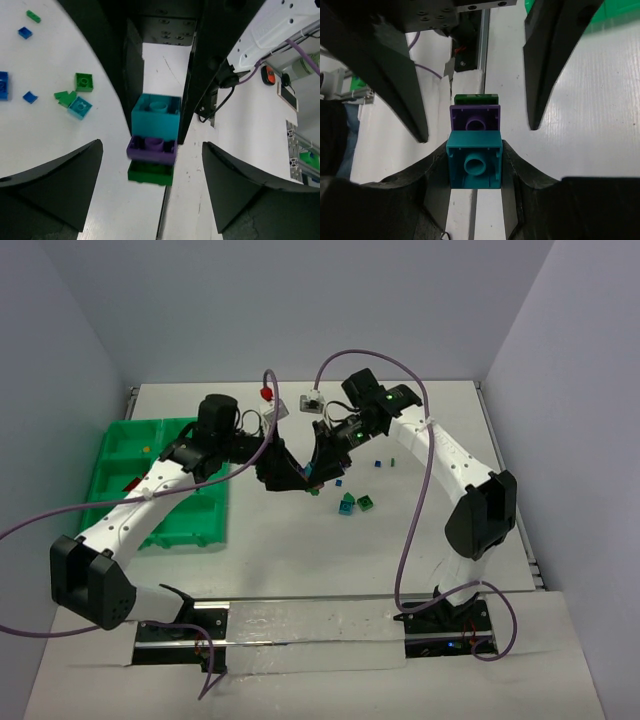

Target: Sort the legos into containers by color

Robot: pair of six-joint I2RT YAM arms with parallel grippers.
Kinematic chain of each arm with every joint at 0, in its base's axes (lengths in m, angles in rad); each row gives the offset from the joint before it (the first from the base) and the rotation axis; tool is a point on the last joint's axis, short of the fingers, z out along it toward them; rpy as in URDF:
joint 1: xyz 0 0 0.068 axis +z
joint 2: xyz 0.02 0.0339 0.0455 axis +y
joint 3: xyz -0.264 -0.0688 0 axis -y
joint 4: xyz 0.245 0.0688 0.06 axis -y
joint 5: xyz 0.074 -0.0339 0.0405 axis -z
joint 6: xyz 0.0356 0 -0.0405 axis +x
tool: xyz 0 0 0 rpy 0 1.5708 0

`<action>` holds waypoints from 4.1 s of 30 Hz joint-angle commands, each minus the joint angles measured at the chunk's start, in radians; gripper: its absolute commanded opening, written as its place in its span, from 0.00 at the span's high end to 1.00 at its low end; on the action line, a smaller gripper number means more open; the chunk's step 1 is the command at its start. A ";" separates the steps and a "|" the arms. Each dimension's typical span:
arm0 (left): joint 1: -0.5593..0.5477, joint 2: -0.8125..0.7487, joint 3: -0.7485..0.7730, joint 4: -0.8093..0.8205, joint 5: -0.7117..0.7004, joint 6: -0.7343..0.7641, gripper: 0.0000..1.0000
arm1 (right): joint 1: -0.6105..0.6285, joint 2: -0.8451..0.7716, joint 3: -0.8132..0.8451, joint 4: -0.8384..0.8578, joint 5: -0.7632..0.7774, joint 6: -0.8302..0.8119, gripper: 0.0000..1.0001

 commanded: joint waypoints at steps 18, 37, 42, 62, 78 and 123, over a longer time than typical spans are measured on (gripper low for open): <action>0.155 -0.069 -0.107 0.410 0.094 -0.335 0.20 | -0.075 -0.022 -0.060 0.484 -0.193 0.498 1.00; 0.155 -0.040 -0.123 0.459 0.159 -0.377 0.74 | -0.065 -0.021 -0.060 0.465 -0.199 0.476 1.00; 0.155 -0.044 -0.120 0.401 0.150 -0.320 0.98 | -0.076 -0.014 -0.050 0.465 -0.207 0.477 1.00; 0.348 0.053 0.076 -0.006 -0.461 0.122 1.00 | -0.177 -0.016 -0.036 0.422 -0.077 0.429 1.00; 0.490 0.373 0.250 0.114 -0.927 0.254 1.00 | -0.176 -0.030 -0.064 0.404 0.070 0.389 1.00; 0.339 -0.010 -0.060 0.360 0.221 -0.283 0.13 | -0.022 -0.100 -0.153 0.757 -0.035 0.612 1.00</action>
